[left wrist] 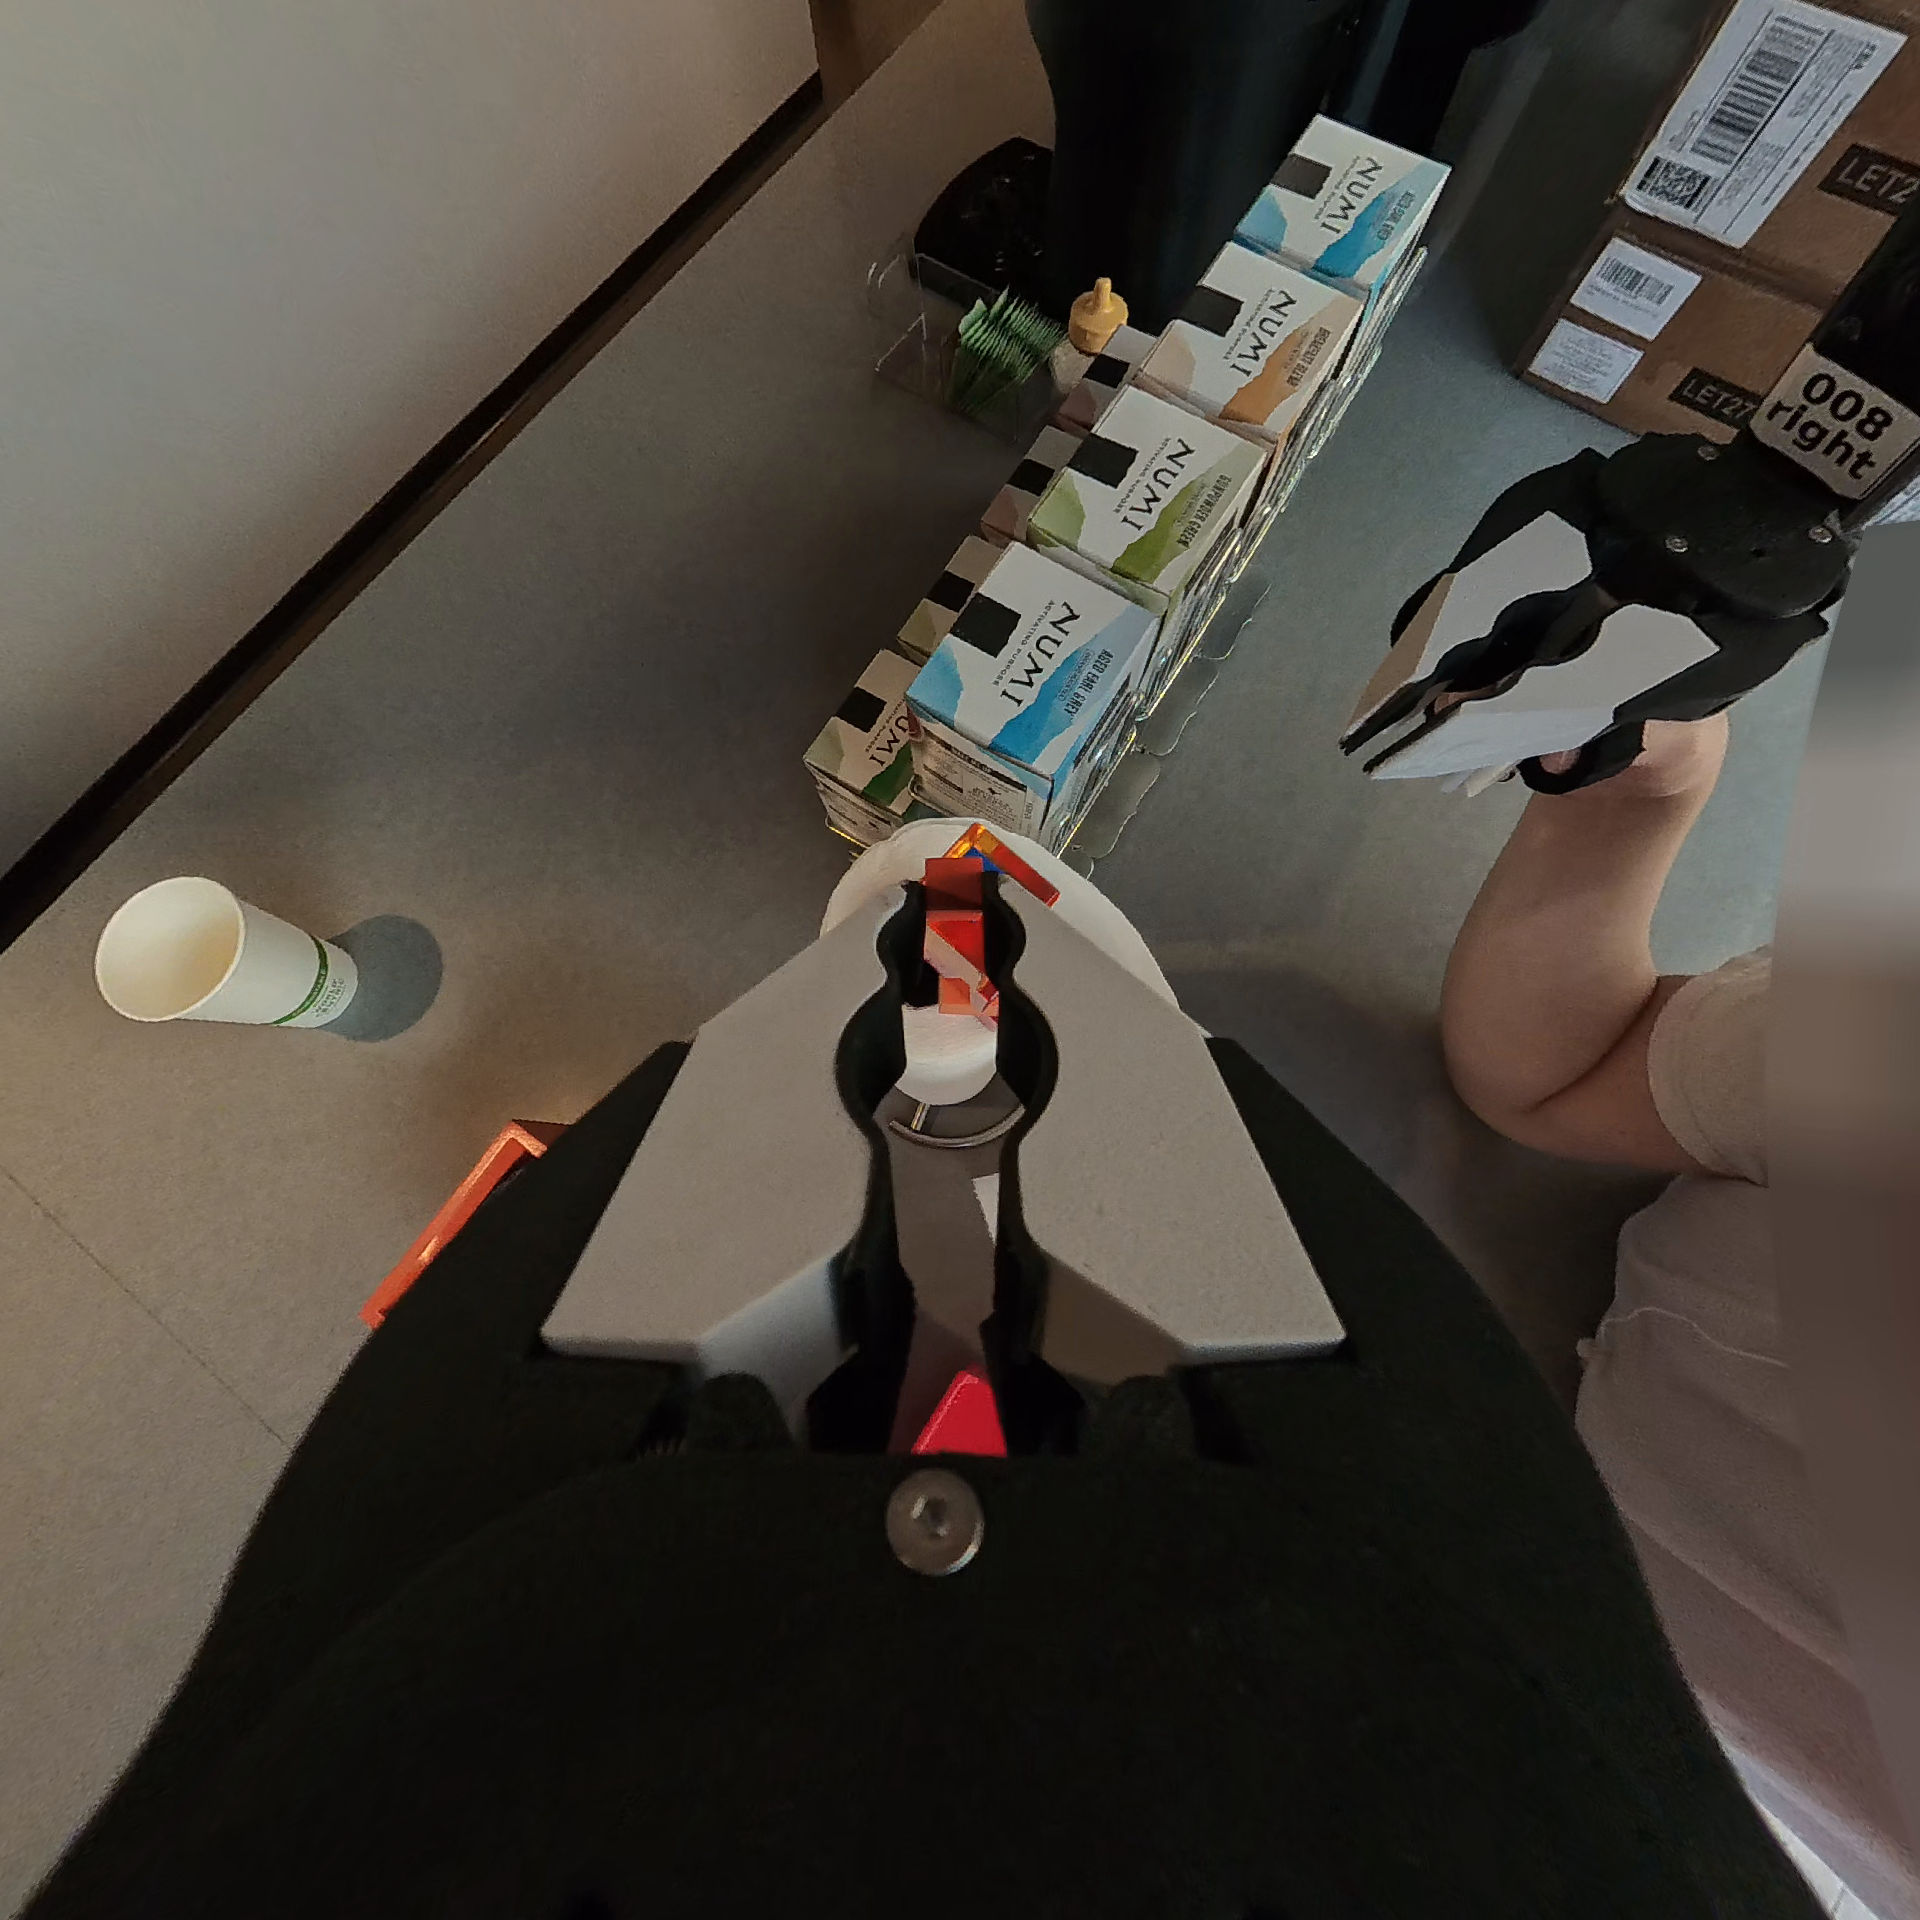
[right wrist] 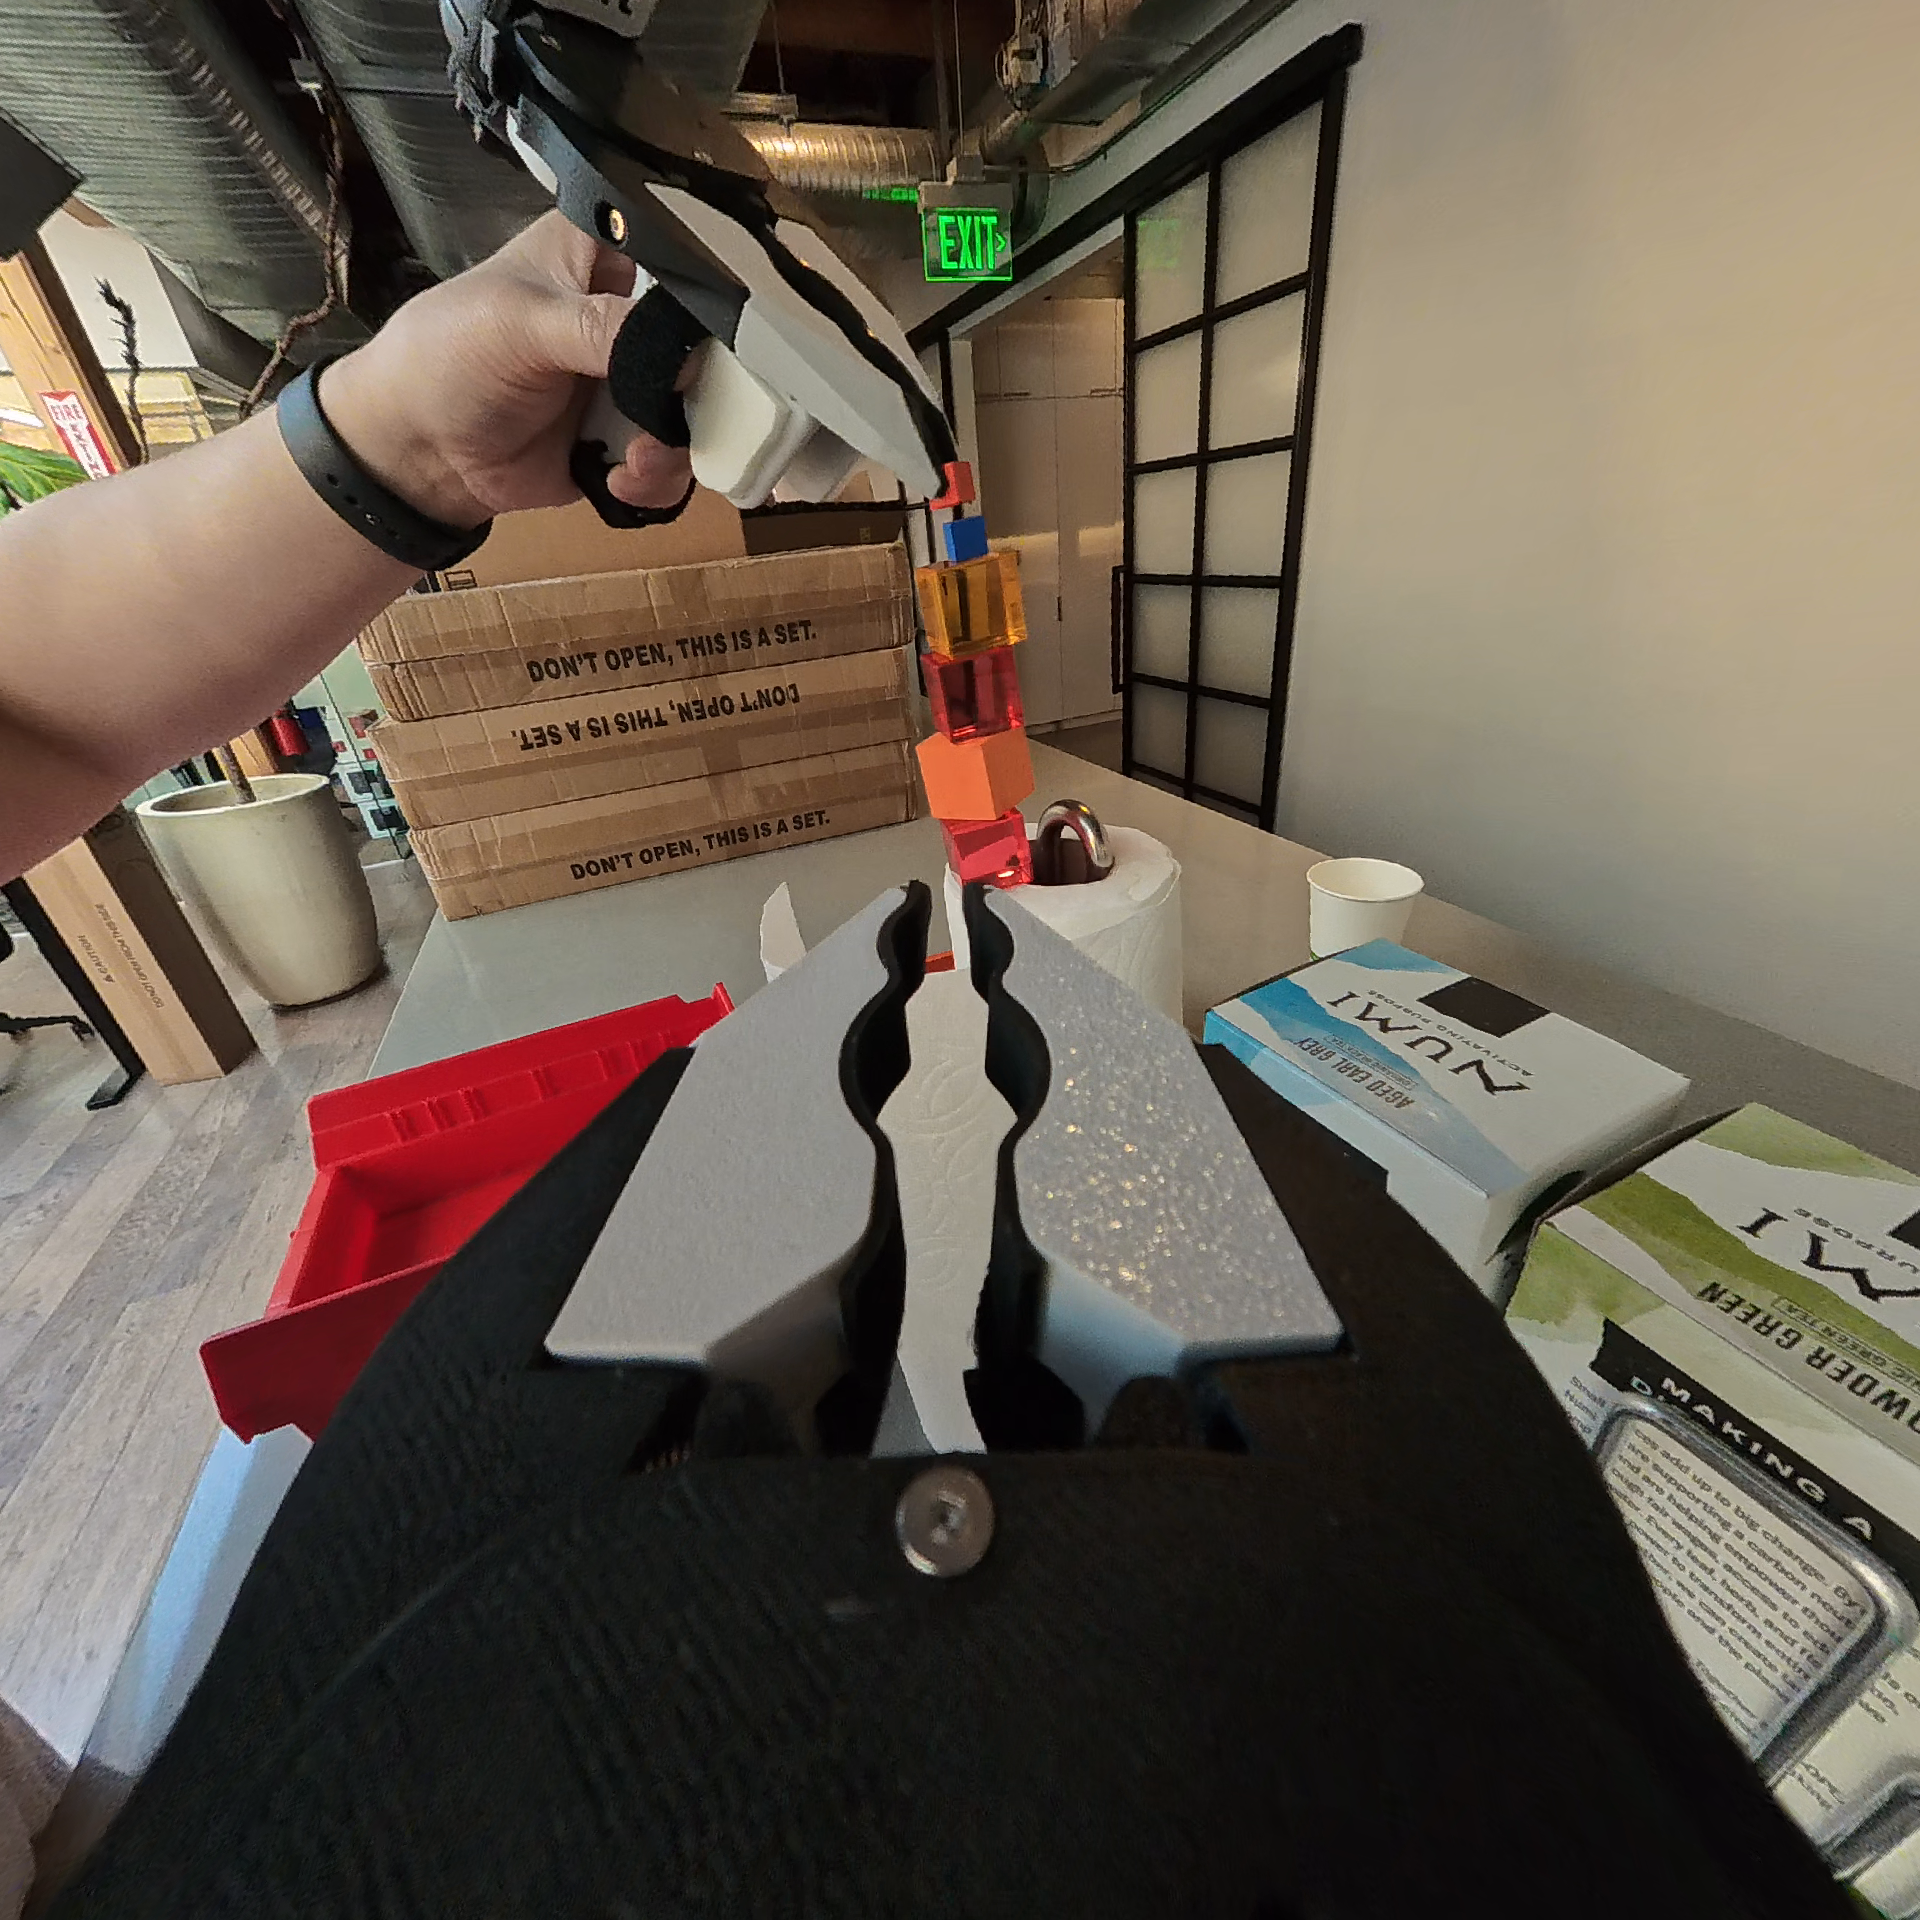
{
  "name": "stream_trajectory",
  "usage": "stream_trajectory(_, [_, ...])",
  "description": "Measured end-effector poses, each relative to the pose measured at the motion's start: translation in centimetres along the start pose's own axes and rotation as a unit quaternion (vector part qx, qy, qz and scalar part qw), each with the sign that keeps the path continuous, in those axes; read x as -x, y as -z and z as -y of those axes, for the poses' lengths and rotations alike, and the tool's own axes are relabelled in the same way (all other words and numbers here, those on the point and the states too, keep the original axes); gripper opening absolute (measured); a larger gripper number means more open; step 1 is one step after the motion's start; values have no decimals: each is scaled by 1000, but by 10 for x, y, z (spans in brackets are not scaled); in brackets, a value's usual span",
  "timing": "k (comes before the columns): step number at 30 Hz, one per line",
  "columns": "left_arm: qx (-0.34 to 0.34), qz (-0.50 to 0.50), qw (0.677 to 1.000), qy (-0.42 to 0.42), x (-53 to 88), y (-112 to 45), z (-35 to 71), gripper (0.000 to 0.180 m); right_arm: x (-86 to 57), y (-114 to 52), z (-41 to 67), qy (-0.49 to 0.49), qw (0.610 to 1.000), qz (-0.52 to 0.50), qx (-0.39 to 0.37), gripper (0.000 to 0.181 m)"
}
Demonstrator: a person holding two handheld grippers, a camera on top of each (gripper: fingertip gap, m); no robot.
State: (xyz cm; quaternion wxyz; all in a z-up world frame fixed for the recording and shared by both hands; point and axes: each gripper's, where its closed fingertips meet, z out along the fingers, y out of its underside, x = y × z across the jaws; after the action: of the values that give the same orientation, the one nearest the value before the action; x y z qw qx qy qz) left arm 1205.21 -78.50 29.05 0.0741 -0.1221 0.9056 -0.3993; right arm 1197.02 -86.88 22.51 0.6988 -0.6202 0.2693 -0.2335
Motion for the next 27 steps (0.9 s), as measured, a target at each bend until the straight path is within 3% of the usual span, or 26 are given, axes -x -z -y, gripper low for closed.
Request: stream_trajectory(27, [6, 2, 1000, -16, -1, -3, 1, 9, -3, 1, 0, -11, 1000, -5, 0, 5])
